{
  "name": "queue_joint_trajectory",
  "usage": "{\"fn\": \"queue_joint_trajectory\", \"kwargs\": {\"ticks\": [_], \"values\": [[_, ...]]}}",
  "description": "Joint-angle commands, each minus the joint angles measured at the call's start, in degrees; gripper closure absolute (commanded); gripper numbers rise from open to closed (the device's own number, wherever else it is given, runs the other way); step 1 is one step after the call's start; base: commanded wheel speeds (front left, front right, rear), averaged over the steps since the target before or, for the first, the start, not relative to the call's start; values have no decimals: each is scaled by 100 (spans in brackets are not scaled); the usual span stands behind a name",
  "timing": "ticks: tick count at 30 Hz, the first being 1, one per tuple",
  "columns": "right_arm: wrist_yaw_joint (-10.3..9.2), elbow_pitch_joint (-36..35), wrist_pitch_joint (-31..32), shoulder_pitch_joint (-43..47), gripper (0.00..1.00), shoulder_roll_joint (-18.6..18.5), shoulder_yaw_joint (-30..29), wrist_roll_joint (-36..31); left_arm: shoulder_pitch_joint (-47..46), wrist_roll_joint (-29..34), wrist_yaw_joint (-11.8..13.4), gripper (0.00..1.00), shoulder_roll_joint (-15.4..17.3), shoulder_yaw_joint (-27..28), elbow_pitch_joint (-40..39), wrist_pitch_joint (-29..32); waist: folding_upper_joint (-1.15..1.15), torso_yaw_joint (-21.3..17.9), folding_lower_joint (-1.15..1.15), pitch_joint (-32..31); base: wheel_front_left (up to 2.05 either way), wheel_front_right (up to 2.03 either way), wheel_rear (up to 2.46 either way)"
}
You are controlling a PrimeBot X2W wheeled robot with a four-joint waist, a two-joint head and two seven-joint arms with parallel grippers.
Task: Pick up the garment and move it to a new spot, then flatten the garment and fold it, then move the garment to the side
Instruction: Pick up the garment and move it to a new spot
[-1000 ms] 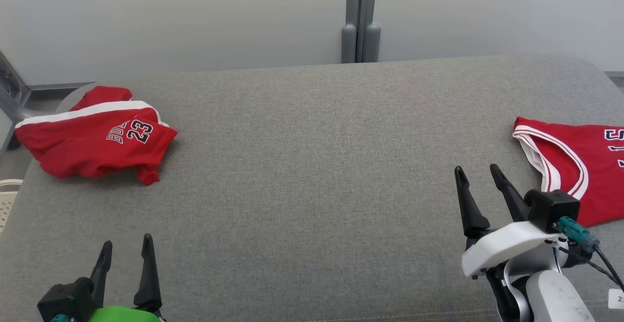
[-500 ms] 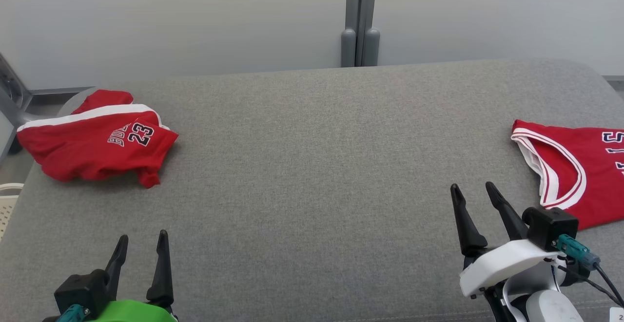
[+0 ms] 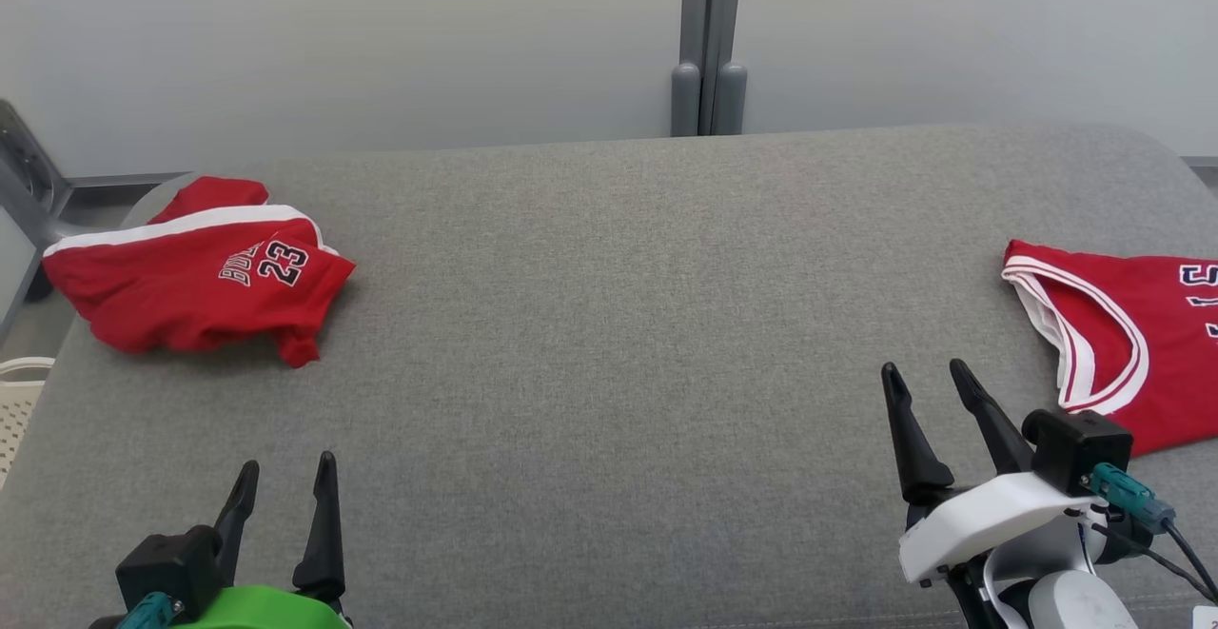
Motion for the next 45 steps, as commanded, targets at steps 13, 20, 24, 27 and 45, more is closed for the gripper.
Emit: {"fn": "queue_joint_trajectory", "kwargs": {"ticks": [13, 20, 24, 27, 45], "values": [[-8, -100, -41, 79, 0, -6, -4, 99, -161, 45, -4, 0, 22, 3, 37, -1, 0, 518, 0, 10, 0, 0, 0], [-8, -103, -77, 66, 0, -7, 24, 157, -168, 85, 56, 0, 72, 28, -71, 19, 0, 1410, 0, 51, 0, 0, 0], [-8, -93, -119, 32, 0, -8, 35, 215, -156, 93, 81, 0, 103, 39, -129, 28, 0, 1943, 0, 66, 0, 0, 0], [-8, -77, -153, -4, 0, -7, 28, 251, -136, 108, 107, 0, 121, 38, -190, 33, 0, 2330, 0, 76, 0, 0, 0], [-7, 275, -214, -629, 0, -15, 418, 285, 258, 128, 311, 0, 142, 407, -653, -114, 0, 2814, 0, 290, 0, 0, 0]]}}
